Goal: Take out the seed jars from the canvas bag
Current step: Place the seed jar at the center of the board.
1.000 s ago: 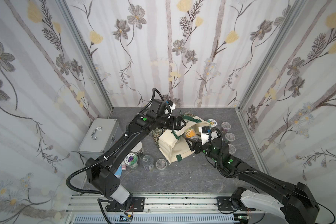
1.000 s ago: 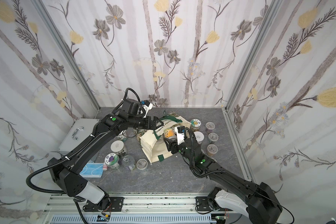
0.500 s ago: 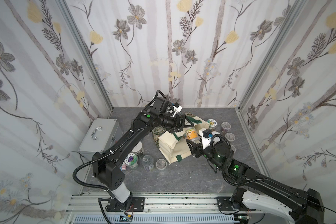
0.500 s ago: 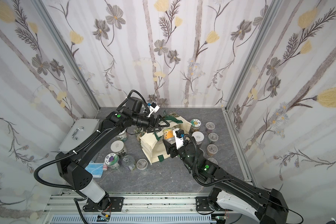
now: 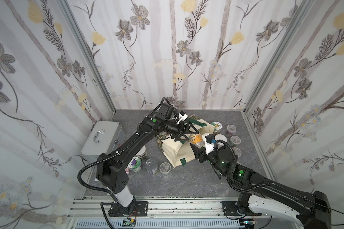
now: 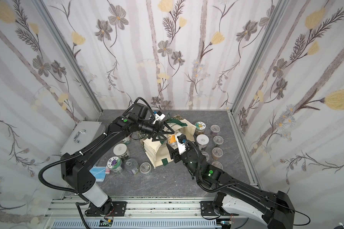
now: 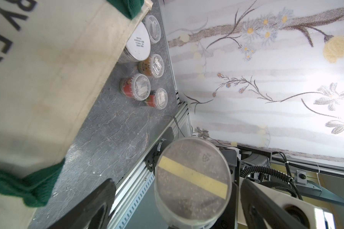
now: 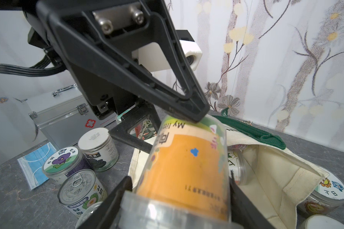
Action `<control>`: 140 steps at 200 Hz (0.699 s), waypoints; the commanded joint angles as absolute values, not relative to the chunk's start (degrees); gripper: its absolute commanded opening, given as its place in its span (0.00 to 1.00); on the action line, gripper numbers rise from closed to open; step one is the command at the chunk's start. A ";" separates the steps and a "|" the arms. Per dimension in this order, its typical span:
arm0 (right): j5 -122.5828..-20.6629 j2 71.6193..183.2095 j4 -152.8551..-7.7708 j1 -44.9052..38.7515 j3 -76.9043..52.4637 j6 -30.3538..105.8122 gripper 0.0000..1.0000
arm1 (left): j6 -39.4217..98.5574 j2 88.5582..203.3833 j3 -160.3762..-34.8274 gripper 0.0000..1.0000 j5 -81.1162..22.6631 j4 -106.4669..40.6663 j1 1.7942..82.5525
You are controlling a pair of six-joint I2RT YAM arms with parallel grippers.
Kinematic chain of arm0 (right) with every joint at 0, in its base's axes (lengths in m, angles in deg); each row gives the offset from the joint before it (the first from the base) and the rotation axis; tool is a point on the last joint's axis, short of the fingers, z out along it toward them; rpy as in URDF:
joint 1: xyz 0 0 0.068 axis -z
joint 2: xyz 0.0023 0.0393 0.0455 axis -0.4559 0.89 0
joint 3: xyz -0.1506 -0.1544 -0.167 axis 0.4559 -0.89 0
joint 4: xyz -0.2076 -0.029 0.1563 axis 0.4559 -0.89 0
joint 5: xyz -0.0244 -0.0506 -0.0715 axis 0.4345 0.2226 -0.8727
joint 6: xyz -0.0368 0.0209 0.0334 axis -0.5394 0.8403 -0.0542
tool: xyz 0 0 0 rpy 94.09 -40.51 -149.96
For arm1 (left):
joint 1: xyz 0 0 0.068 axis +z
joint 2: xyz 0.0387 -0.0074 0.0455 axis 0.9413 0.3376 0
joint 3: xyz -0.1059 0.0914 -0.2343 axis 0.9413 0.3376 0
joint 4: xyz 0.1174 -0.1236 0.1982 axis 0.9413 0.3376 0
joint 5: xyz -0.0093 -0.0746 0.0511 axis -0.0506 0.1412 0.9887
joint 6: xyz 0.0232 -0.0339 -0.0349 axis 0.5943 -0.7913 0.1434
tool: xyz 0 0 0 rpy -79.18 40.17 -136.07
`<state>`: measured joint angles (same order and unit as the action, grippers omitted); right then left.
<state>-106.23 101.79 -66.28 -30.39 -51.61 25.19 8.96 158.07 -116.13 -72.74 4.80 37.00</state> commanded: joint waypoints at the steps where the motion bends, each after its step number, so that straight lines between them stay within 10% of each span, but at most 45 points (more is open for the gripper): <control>1: -106.83 101.61 -63.26 -30.77 -51.80 24.14 0.60 | 4.49 158.15 -114.81 0.98 -76.14 -2.06 37.00; 51: -98.62 99.09 -66.82 -29.94 -51.47 29.94 0.61 | 7.66 153.96 -114.07 0.97 -69.75 1.59 40.66; 140: -48.87 96.86 -74.65 -17.71 -48.56 48.86 0.63 | 7.16 138.53 -98.69 0.98 -62.81 -5.16 51.09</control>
